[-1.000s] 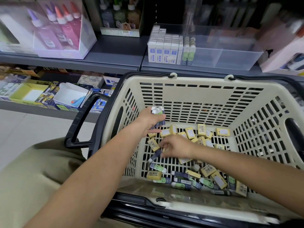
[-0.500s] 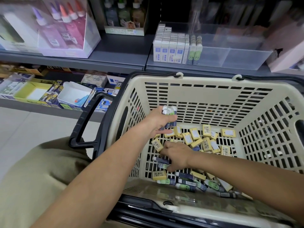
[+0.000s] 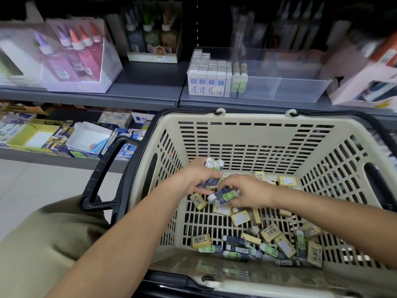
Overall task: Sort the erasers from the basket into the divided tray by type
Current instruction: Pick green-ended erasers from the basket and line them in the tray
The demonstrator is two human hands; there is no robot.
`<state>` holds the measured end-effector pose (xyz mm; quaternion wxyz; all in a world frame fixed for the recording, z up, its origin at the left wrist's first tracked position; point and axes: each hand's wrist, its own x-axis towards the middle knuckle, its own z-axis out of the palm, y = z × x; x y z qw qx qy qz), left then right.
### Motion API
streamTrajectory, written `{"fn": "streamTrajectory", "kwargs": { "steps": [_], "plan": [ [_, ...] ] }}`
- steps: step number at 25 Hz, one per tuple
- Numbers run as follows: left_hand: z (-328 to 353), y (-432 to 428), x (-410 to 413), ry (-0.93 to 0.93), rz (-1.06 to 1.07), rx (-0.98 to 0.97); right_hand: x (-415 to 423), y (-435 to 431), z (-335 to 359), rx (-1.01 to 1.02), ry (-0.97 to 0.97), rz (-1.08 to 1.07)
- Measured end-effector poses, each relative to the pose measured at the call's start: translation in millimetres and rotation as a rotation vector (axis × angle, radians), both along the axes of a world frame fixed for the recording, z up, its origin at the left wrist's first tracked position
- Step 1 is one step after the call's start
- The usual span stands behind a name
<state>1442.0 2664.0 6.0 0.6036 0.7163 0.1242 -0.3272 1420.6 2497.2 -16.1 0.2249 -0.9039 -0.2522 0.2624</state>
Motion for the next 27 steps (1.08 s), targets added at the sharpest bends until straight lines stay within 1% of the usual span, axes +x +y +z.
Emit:
{"fn": "streamTrajectory", "kwargs": {
  "steps": [2, 3, 6, 7, 10, 14, 16, 18, 21, 24, 27],
  "plan": [
    [3.1, -3.1, -0.9, 0.037, 0.011, -0.047, -2.2, -22.4, 23.7, 0.021, 0.0, -0.097],
    [5.9, -4.6, -1.0, 0.049, 0.038, -0.087, -5.1, -31.7, 34.2, 0.085, 0.029, -0.177],
    [17.5, -10.3, 1.2, 0.055, 0.127, -0.248, -14.2, -47.9, 58.9, 0.429, 0.142, -0.445],
    [22.6, -13.2, 1.7, 0.065, 0.139, -0.313, -14.9, -49.7, 63.4, 0.498, 0.162, -0.495],
    [37.3, -27.8, -0.1, 0.066, 0.122, -0.469, -15.9, -48.8, 70.2, 0.61, 0.214, -0.558],
    [43.5, -41.2, 0.2, -0.04, 0.063, -0.473, -12.0, -51.0, 74.1, 0.676, 0.288, -0.585],
    [44.7, -43.4, 5.7, -0.079, 0.066, -0.491, -7.2, -54.2, 77.0, 0.694, 0.289, -0.598],
    [48.2, -45.5, 14.7, -0.111, 0.101, -0.5, -1.3, -56.0, 81.8, 0.733, 0.229, -0.655],
    [56.1, -47.1, 35.1, -0.16, 0.183, -0.504, 9.4, -60.4, 93.1, 0.817, 0.044, -0.764],
    [64.0, -43.4, 57.9, -0.229, 0.257, -0.536, 34.6, -69.1, 109.5, 0.773, -0.15, -0.801],
    [72.8, -40.2, 77.0, -0.363, 0.207, -0.494, 74.8, -75.9, 132.3, 0.76, -0.266, -0.808]
  ]
}}
